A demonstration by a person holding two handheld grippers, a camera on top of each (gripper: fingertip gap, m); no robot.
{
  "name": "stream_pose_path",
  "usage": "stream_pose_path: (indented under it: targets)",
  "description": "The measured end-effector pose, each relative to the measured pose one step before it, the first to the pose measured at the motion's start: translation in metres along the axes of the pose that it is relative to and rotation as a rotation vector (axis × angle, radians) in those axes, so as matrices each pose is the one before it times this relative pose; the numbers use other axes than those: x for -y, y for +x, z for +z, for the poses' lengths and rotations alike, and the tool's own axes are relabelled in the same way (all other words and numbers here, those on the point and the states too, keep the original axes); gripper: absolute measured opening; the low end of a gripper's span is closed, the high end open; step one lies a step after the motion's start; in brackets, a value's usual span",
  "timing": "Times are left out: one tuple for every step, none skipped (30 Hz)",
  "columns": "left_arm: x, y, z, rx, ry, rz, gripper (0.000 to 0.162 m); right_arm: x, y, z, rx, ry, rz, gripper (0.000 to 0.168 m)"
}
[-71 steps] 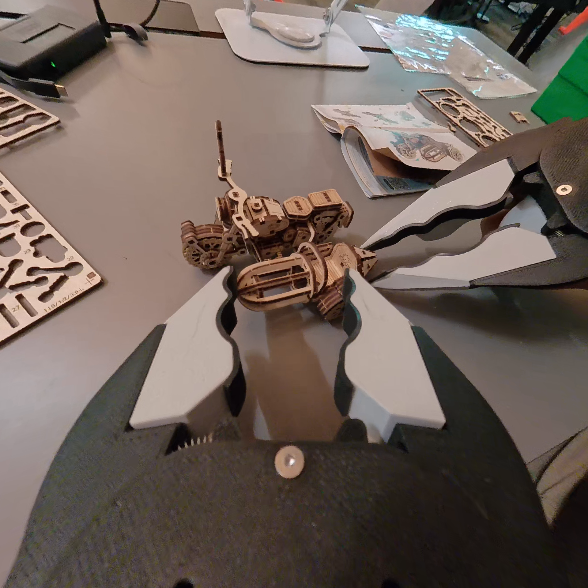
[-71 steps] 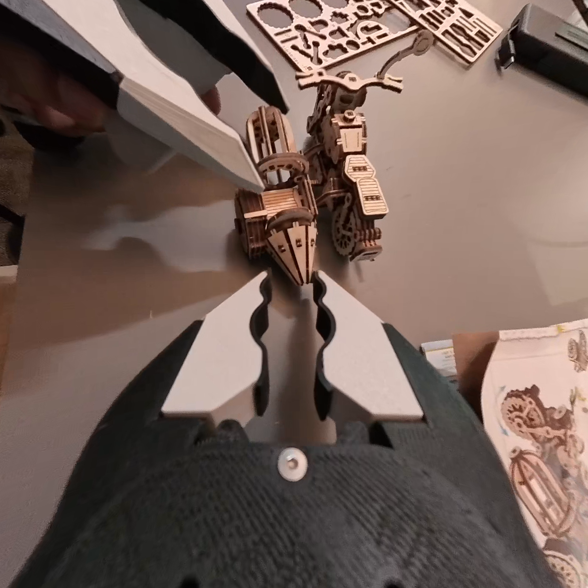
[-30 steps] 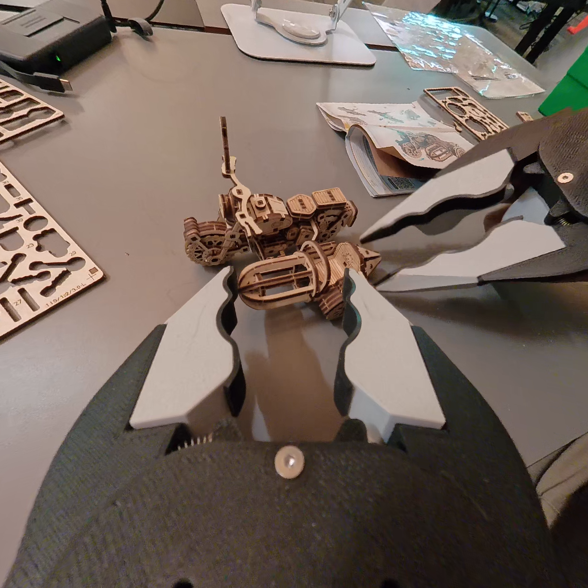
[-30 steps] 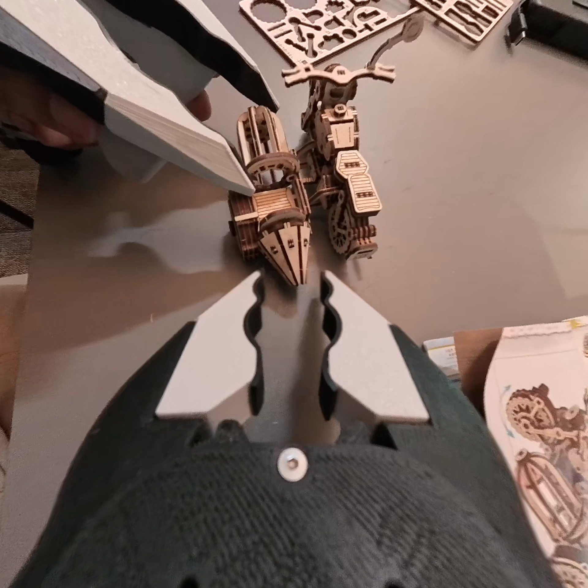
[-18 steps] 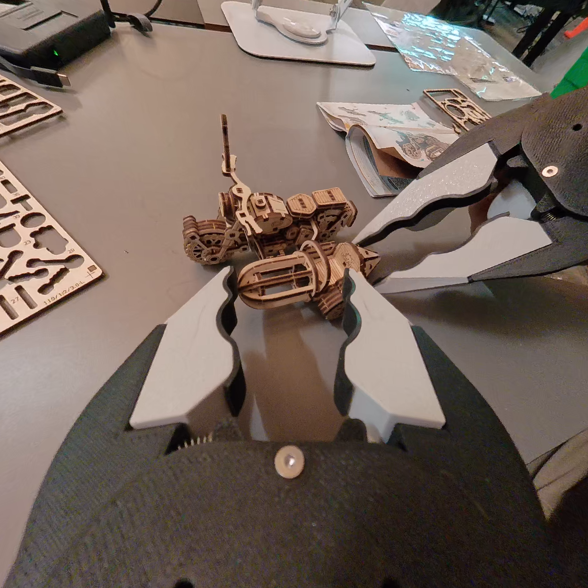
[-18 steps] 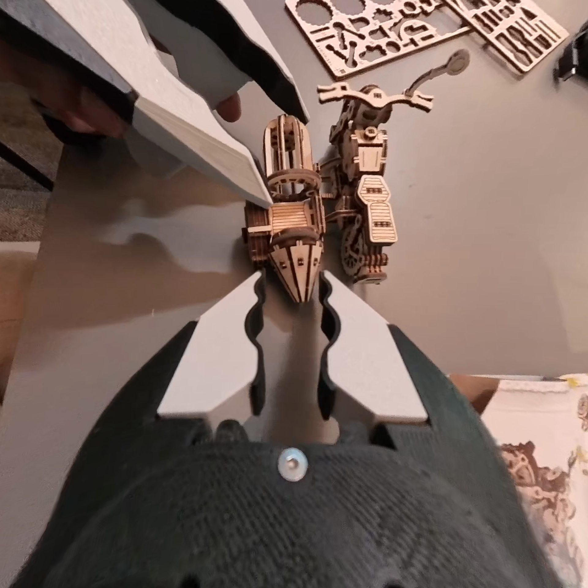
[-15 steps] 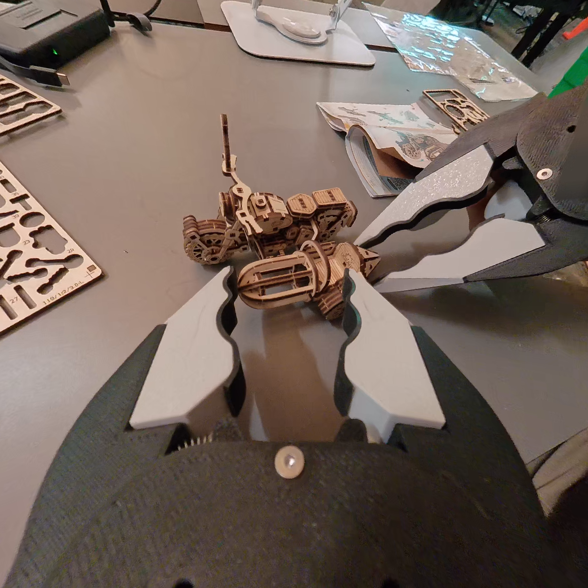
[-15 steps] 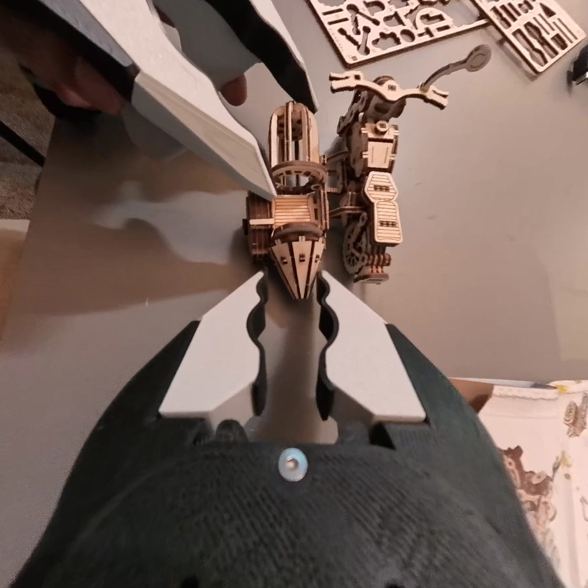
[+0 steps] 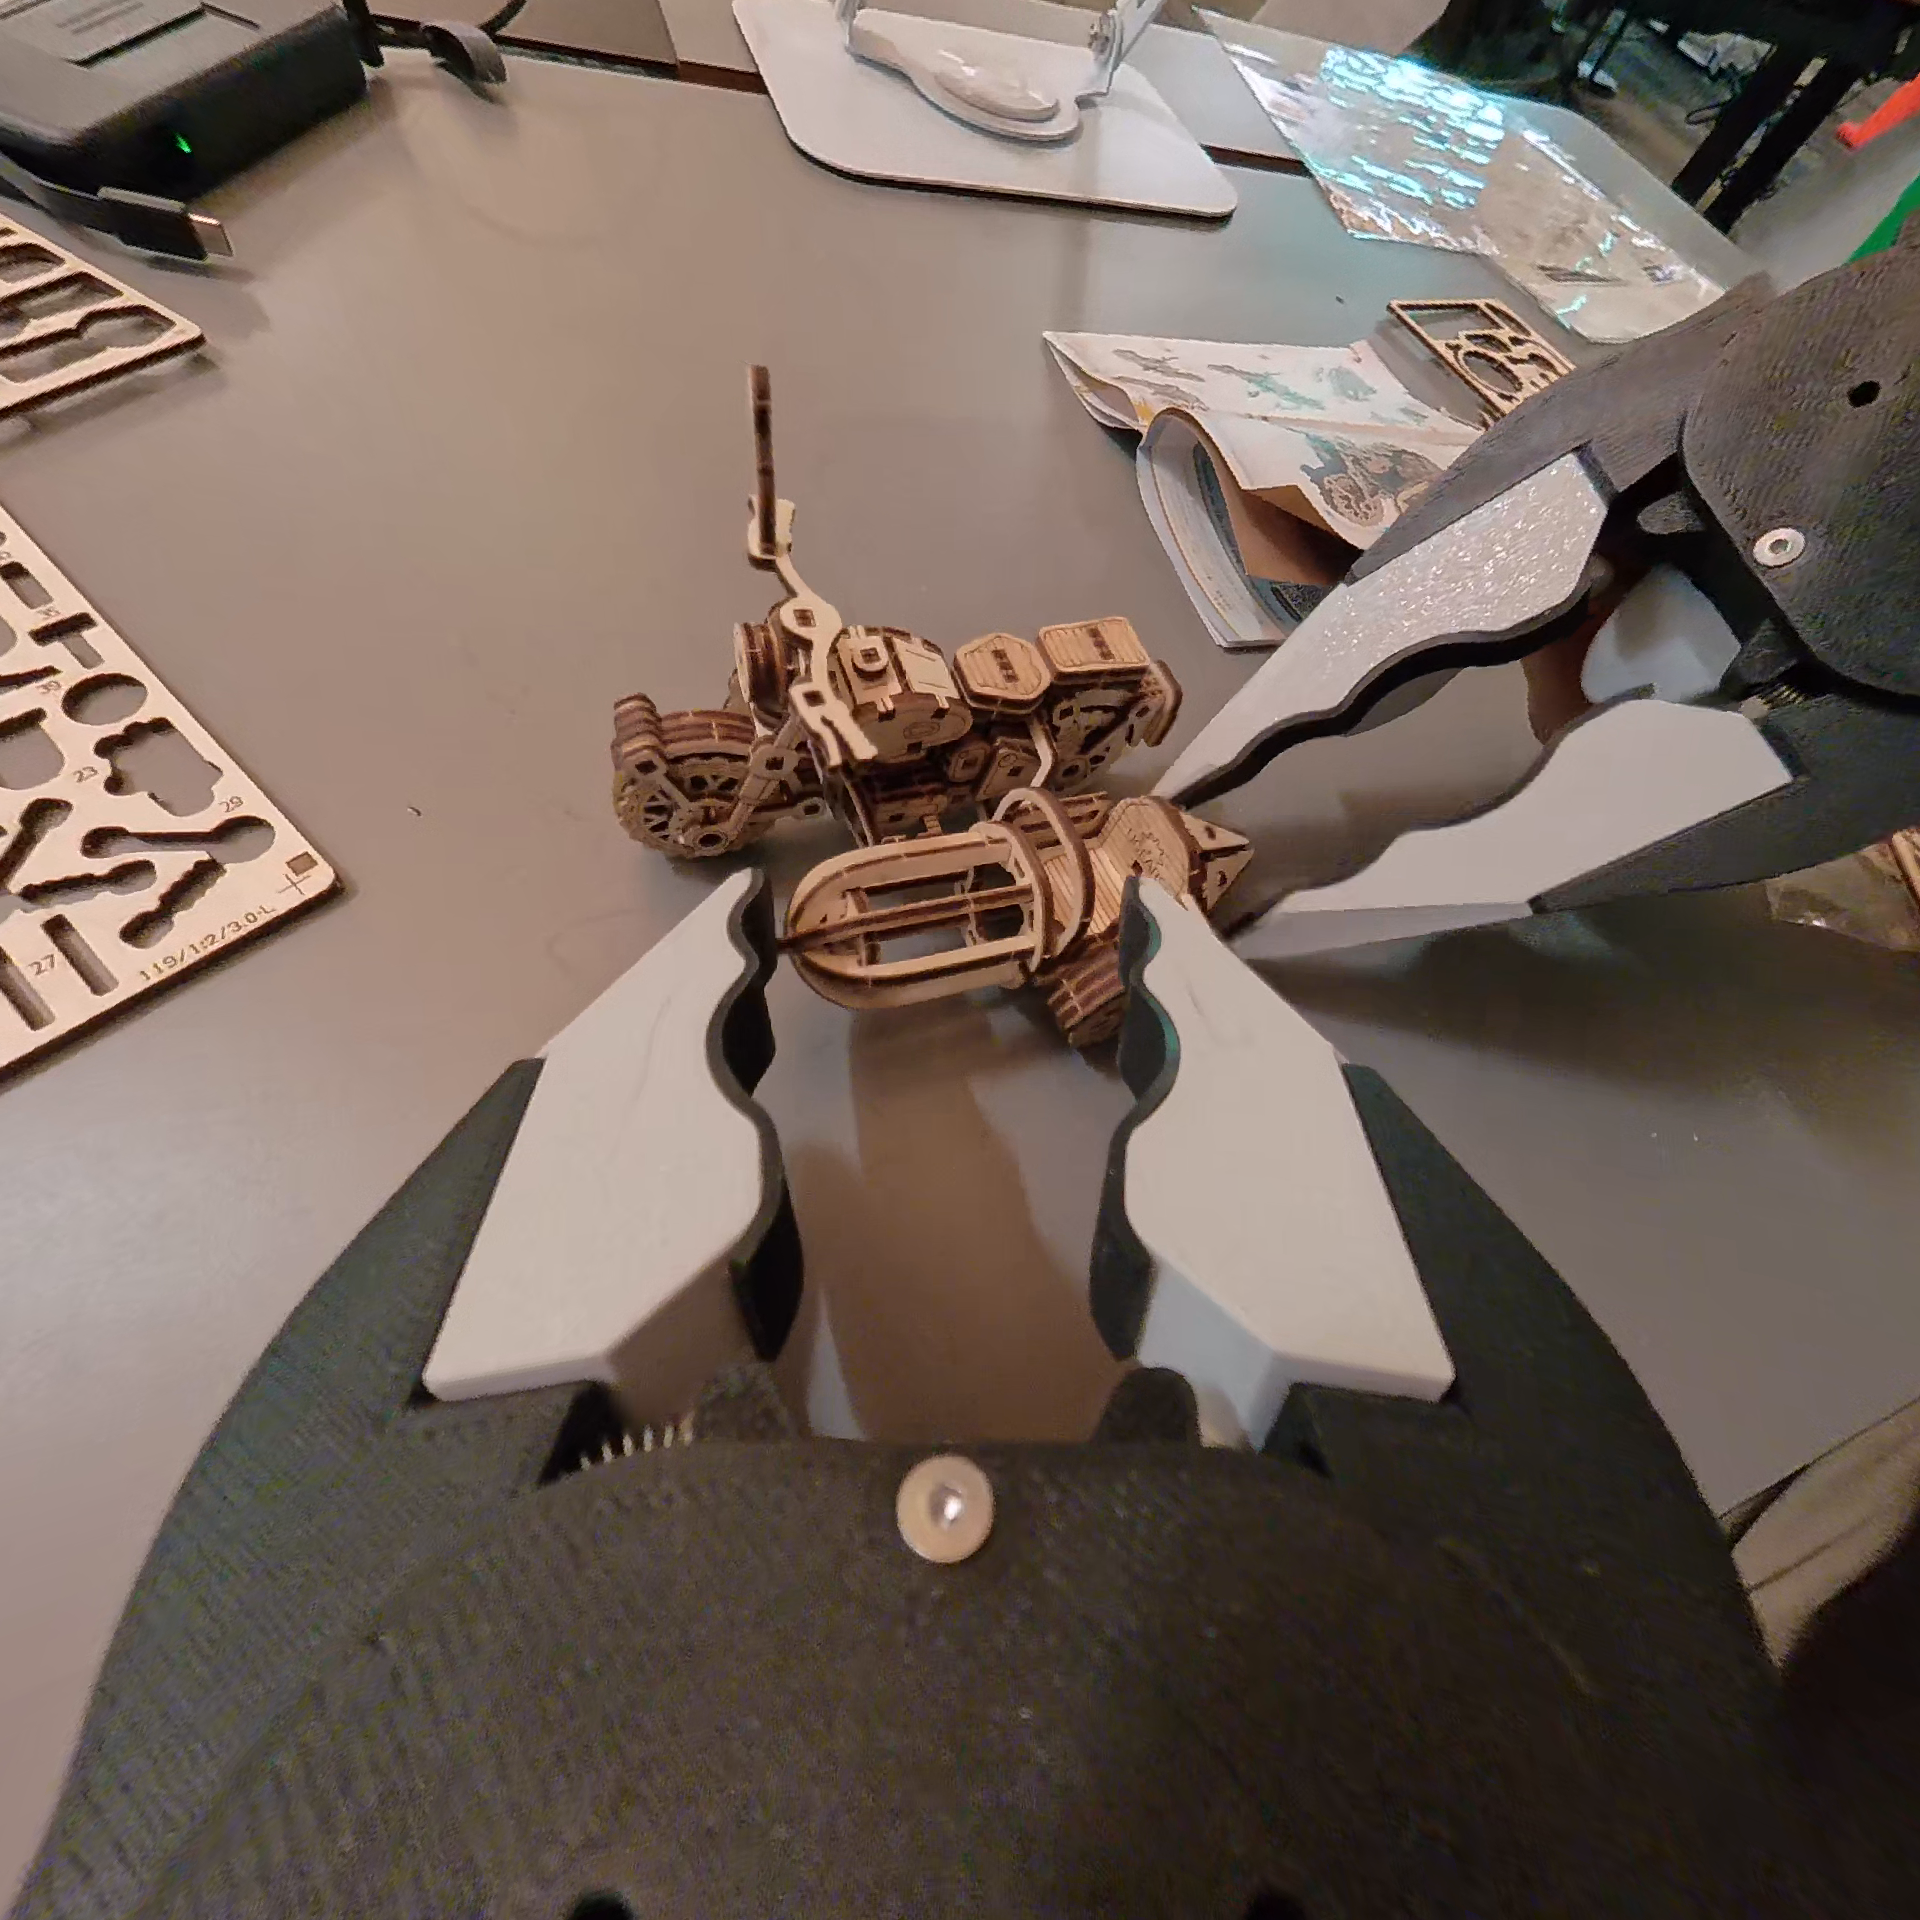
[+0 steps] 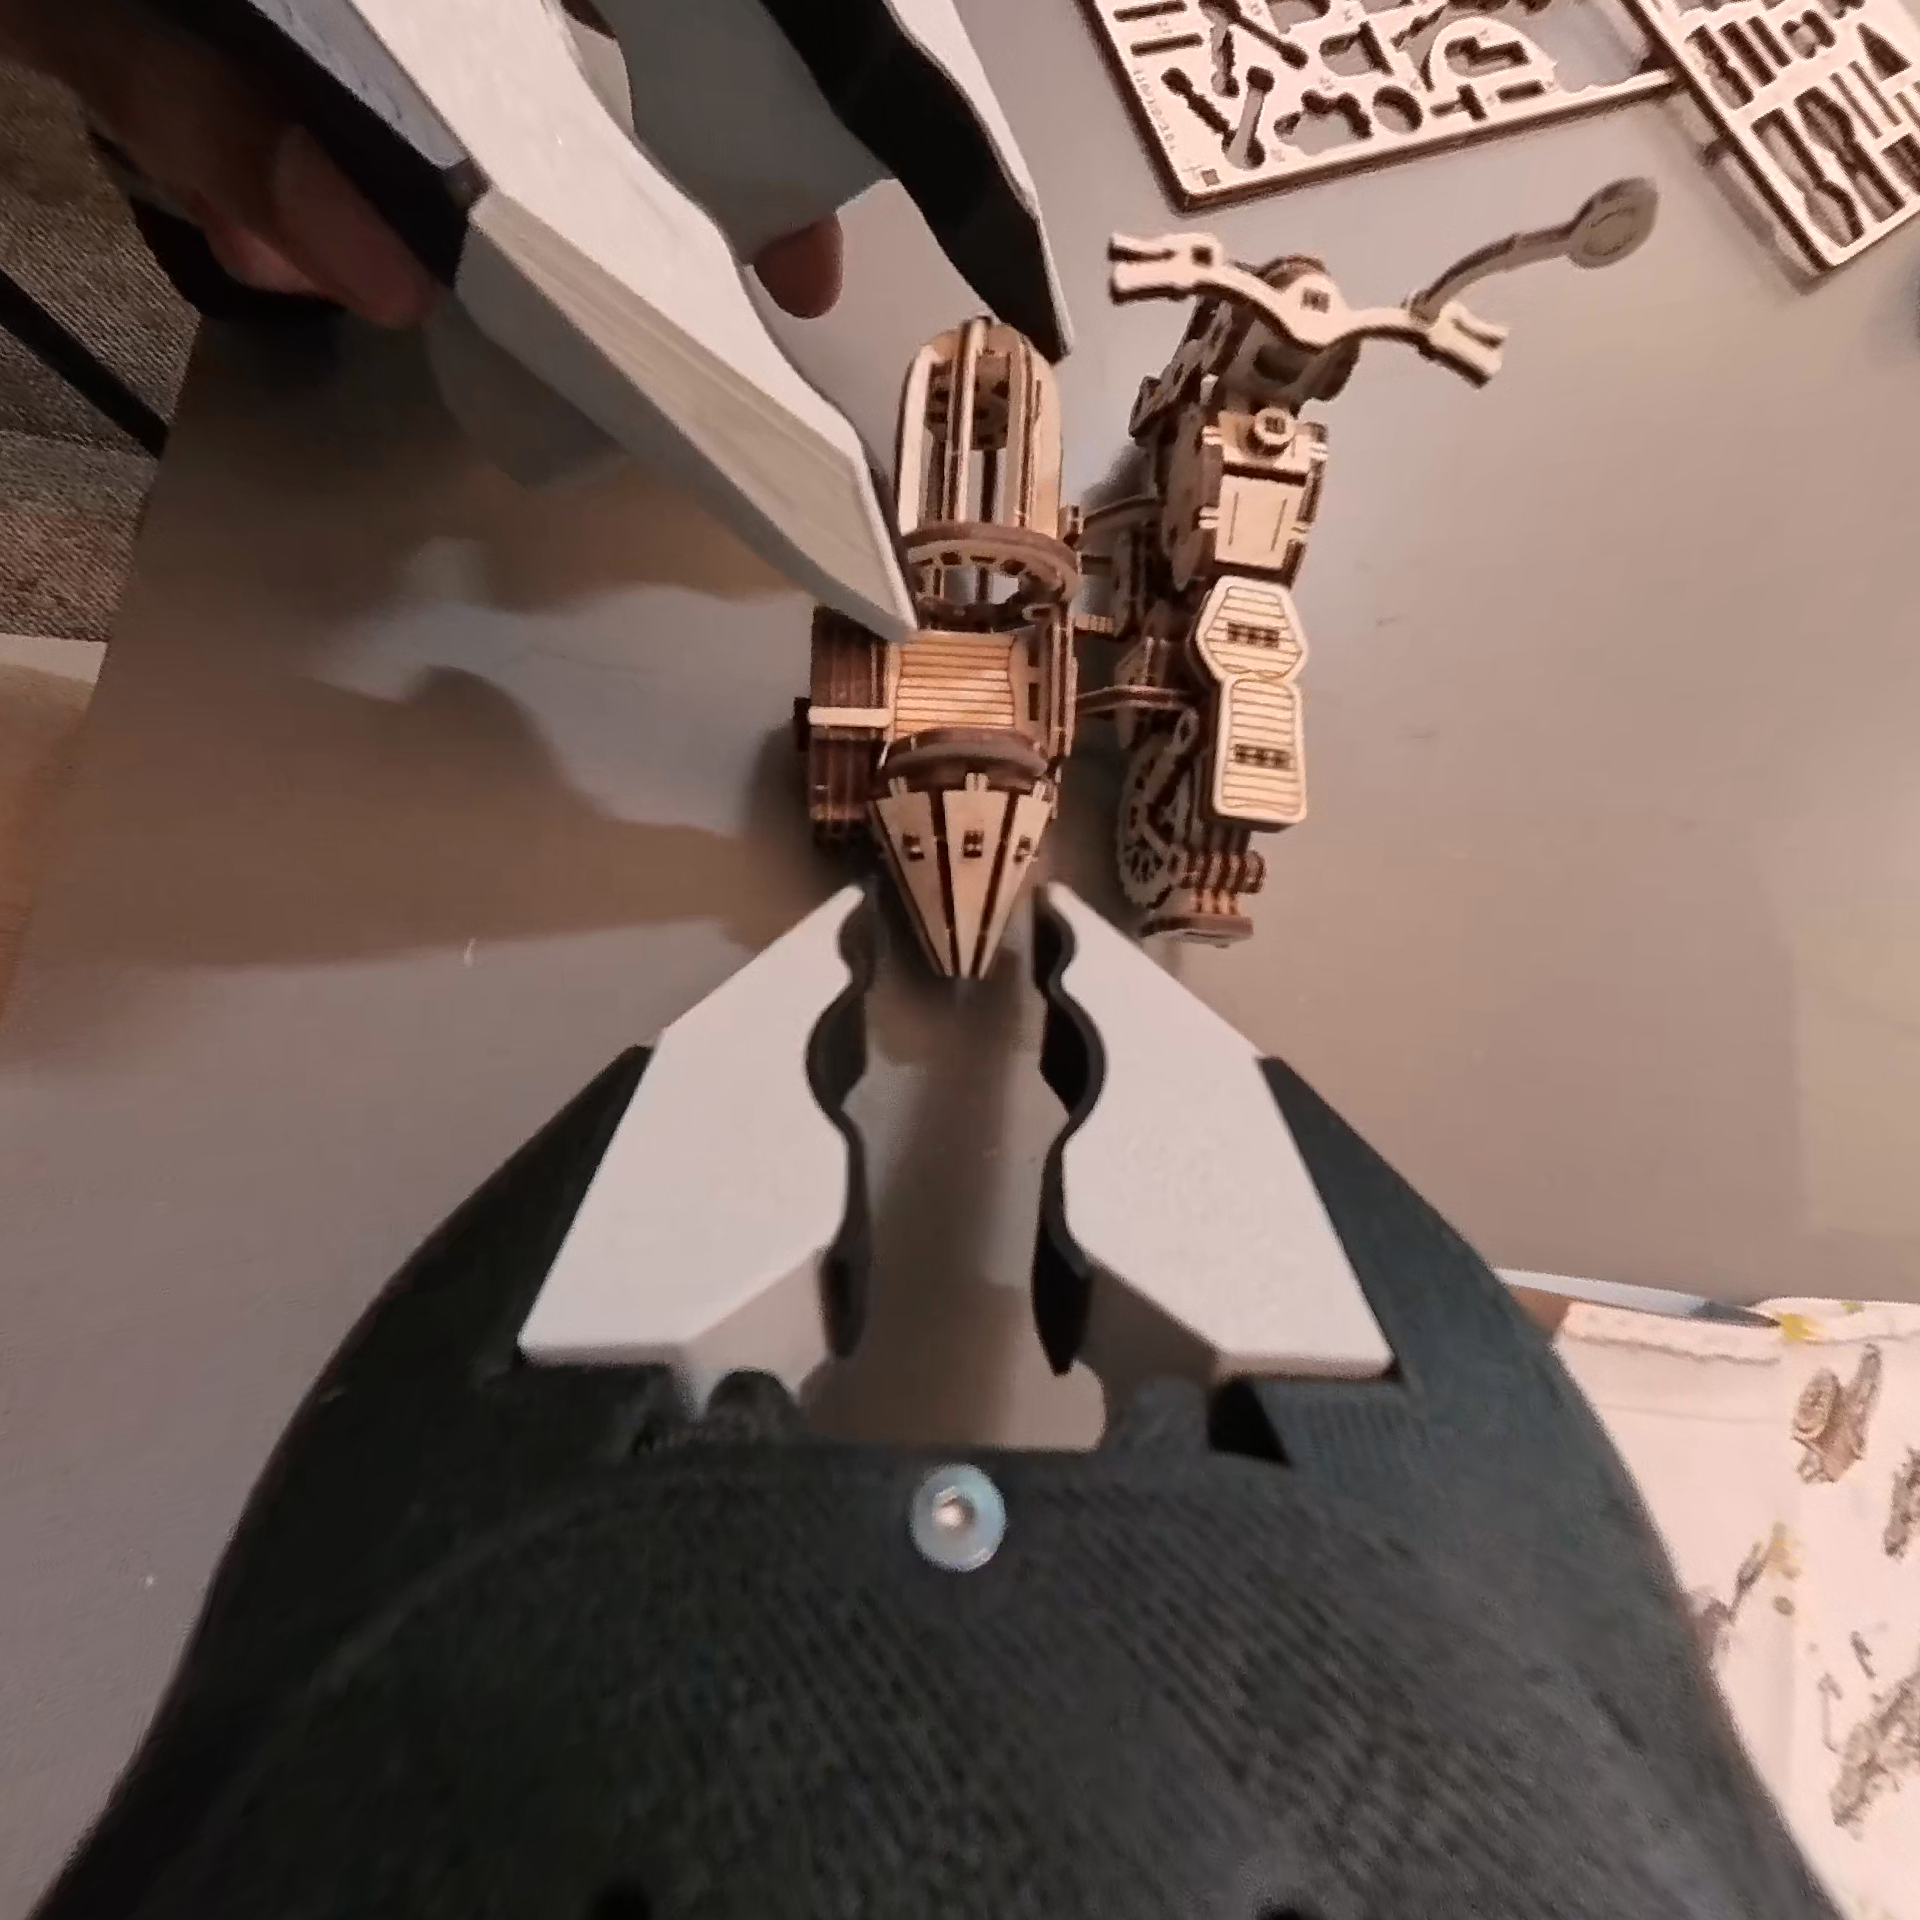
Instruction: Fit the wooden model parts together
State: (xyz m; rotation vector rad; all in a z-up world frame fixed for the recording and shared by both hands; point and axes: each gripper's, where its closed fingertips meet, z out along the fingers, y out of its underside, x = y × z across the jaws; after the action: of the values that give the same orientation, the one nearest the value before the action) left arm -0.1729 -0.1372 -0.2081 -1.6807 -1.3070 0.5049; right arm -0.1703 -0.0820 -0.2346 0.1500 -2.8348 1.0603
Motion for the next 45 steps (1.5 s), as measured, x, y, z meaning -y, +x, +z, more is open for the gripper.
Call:
stream_pose_path:
  targets:
    - [0.00019,-0.00034,-0.00014,-0.0003,0.0014,-0.0024,0.065,-0.00018,-0.00075,-0.00034,0.0082,-0.0014,0.0062,0.032]
    - [0.00008,-0.00009,-0.00013,-0.0003,0.0010,-0.0016,0.065,0.00001,0.00064,-0.00057,-0.0018,0.0004,0.0034,0.030]
    - [0.00002,-0.00009,-0.00003,0.0003,0.0001,-0.0005,0.065,0.00034,0.00104,-0.00066,-0.0048,0.0042,-0.0005,0.024]
    - [-0.00014,0.00013,0.00001,-0.0002,-0.0010,0.0011,0.065,0.00017,0.00039,-0.00034,-0.0005,0.0028,-0.0002,0.021]
    - [-0.00038,0.00015,0.00011,0.0003,-0.0025,0.0016,0.065,-0.00062,-0.00005,0.00016,0.0031,-0.0015,0.0023,0.021]
    - [-0.00028,0.00005,0.00007,0.0006,-0.0014,0.0017,0.065,0.00020,-0.00028,-0.00003,0.0049,0.0030,0.0013,0.021]
    - [0.00007,0.00011,0.00001,0.0008,0.0002,0.0016,0.065,-0.00001,-0.00008,-0.00003,0.0033,0.0019,0.0014,0.020]
    - [0.00002,0.00003,0.00005,0.0001,0.0001,0.0007,0.065,0.00001,0.00031,0.00004,-0.0001,0.0011,0.0026,0.020]
    - [0.00015,-0.00011,-0.00015,0.0002,0.0009,-0.0007,0.065,0.00002,0.00032,-0.00029,-0.0016,0.0016,0.0029,0.021]
    - [0.00020,-0.00018,-0.00025,0.0002,0.0017,-0.0017,0.065,-0.00027,0.00026,-0.00017,-0.0027,-0.0007,0.0044,0.021]
    - [-0.00007,-0.00030,-0.00014,-0.0001,0.0001,-0.0022,0.065,-0.00023,0.00035,-0.00014,-0.0025,-0.0003,0.0042,0.024]
    - [-0.00007,-0.00018,-0.00009,-0.0009,-0.0002,-0.0029,0.065,-0.00027,-0.00021,-0.00016,0.0006,0.0006,0.0001,0.021]
    - [0.00010,-0.00023,-0.00014,-0.0014,0.0014,-0.0034,0.065,-0.00024,0.00018,-0.00001,-0.0014,0.0015,0.0011,0.020]
    - [0.00007,-0.00024,-0.00011,-0.0015,0.0007,-0.0033,0.066,-0.00020,-0.00031,-0.00011,0.0013,0.0019,0.0056,0.020]
    - [0.00023,-0.00021,-0.00012,-0.0015,0.0012,-0.0037,0.066,0.00005,-0.00023,-0.00026,-0.0001,0.0038,0.0076,0.020]
    - [0.00023,-0.00039,-0.00016,-0.0009,0.0022,-0.0047,0.066,-0.00029,0.00002,-0.00040,-0.0031,0.0028,0.0084,0.020]
    - [0.00038,-0.00037,-0.00036,-0.0019,0.0030,-0.0060,0.067,-0.00052,0.00002,-0.00051,-0.0044,0.0031,0.0096,0.021]
    - [0.00033,-0.00065,-0.00037,-0.0026,0.0034,-0.0082,0.067,-0.00071,0.00015,-0.00077,-0.0059,0.0043,0.0094,0.024]
    - [0.00039,-0.00086,-0.00038,-0.0030,0.0029,-0.0094,0.067,-0.00091,0.00040,-0.00138,-0.0065,0.0046,0.0092,0.027]
    - [0.00043,-0.00145,-0.00051,-0.0005,0.0030,-0.0098,0.068,-0.00094,0.00066,-0.00206,-0.0086,0.0061,0.0108,0.028]
    - [0.00060,-0.00158,-0.00068,0.0007,0.0046,-0.0086,0.068,-0.00041,0.00099,-0.00283,-0.0113,0.0104,0.0120,0.029]
    - [0.00080,-0.00173,-0.00086,0.0022,0.0049,-0.0047,0.069,0.00029,0.00136,-0.00351,-0.0143,0.0152,0.0137,0.029]
    - [0.00076,-0.00195,-0.00104,0.0064,0.0041,0.0004,0.069,0.00061,0.00085,-0.00390,-0.0113,0.0140,0.0167,0.029]
    - [0.00061,-0.00244,-0.00105,0.0108,0.0039,0.0046,0.069,0.00095,0.00056,-0.00409,-0.0097,0.0123,0.0190,0.029]
    - [0.00092,-0.00209,-0.00107,0.0101,0.0044,0.0044,0.069,0.00185,0.00034,-0.00396,-0.0114,0.0152,0.0179,0.029]
    - [0.00155,-0.00065,-0.00133,0.0023,0.0066,0.0006,0.069,0.00318,0.00008,-0.00375,-0.0140,0.0188,0.0146,0.028]
    - [0.00231,0.00135,-0.00156,-0.0088,0.0095,-0.0044,0.069,0.00414,-0.00059,-0.00332,-0.0142,0.0205,0.0111,0.028]
    - [0.00257,0.00164,-0.00180,-0.0096,0.0102,-0.0096,0.069,0.00419,-0.00183,-0.00243,-0.0099,0.0167,0.0105,0.028]
    - [0.00270,0.00136,-0.00218,-0.0076,0.0116,-0.0109,0.069,0.00377,-0.00309,-0.00137,-0.0047,0.0098,0.0078,0.028]
    - [0.00302,0.00138,-0.00251,-0.0064,0.0132,-0.0099,0.069,0.00378,-0.00397,-0.00065,-0.0034,0.0067,0.0014,0.028]
    - [0.00319,0.00097,-0.00286,-0.0042,0.0137,-0.0086,0.069,0.00380,-0.00412,0.00003,-0.0049,0.0044,-0.0047,0.028]
    - [0.00302,0.00046,-0.00295,-0.0016,0.0140,-0.0074,0.069,0.00328,-0.00370,0.00056,-0.0089,-0.0001,-0.0094,0.028]
    - [0.00235,-0.00029,-0.00307,0.0015,0.0134,-0.0064,0.069,0.00305,-0.00366,0.00099,-0.0075,-0.0035,-0.0147,0.028]
    - [0.00078,-0.00176,-0.00301,0.0066,0.0095,-0.0066,0.068,0.00266,-0.00354,0.00127,-0.0056,-0.0061,-0.0182,0.028]
    - [-0.00055,-0.00320,-0.00313,0.0111,0.0040,-0.0079,0.068,0.00229,-0.00238,0.00188,-0.0067,-0.0086,-0.0182,0.028]
    - [-0.00151,-0.00380,-0.00347,0.0119,-0.0010,-0.0085,0.068,0.00213,-0.00183,0.00223,-0.0039,-0.0088,-0.0177,0.028]
    - [-0.00131,-0.00423,-0.00402,0.0116,-0.0008,-0.0096,0.068,0.00242,-0.00098,0.00207,-0.0028,-0.0055,-0.0157,0.028]
    - [-0.00037,-0.00431,-0.00467,0.0107,0.0050,-0.0119,0.068,0.00264,0.00014,0.00170,-0.0060,-0.0040,-0.0130,0.027]
    - [0.00026,-0.00377,-0.00524,0.0069,0.0097,-0.0158,0.067,0.00203,0.00154,0.00138,-0.0116,-0.0050,-0.0107,0.026]
    - [0.00022,-0.00296,-0.00532,-0.0004,0.0101,-0.0199,0.066,0.00149,0.00117,0.00080,-0.0082,-0.0046,-0.0057,0.025]
    - [-0.00024,-0.00263,-0.00544,-0.0030,0.0074,-0.0225,0.066,0.00175,-0.00033,0.00016,0.0002,0.0008,0.0008,0.025]
    - [-0.00037,-0.00334,-0.00541,0.0013,0.0070,-0.0242,0.066,0.00168,-0.00078,-0.00031,0.0031,0.0055,0.0040,0.025]
    - [-0.00012,-0.00322,-0.00556,0.0004,0.0087,-0.0238,0.066,0.00076,0.00005,-0.00030,-0.0030,0.0041,0.0047,0.025]
    - [0.00003,-0.00326,-0.00569,0.0013,0.0090,-0.0217,0.066,0.00000,0.00035,-0.00015,-0.0029,0.0024,0.0046,0.025]
    - [0.00027,-0.00357,-0.00545,0.0045,0.0097,-0.0188,0.066,-0.00006,0.00082,0.00026,-0.0031,0.0028,0.0073,0.025]
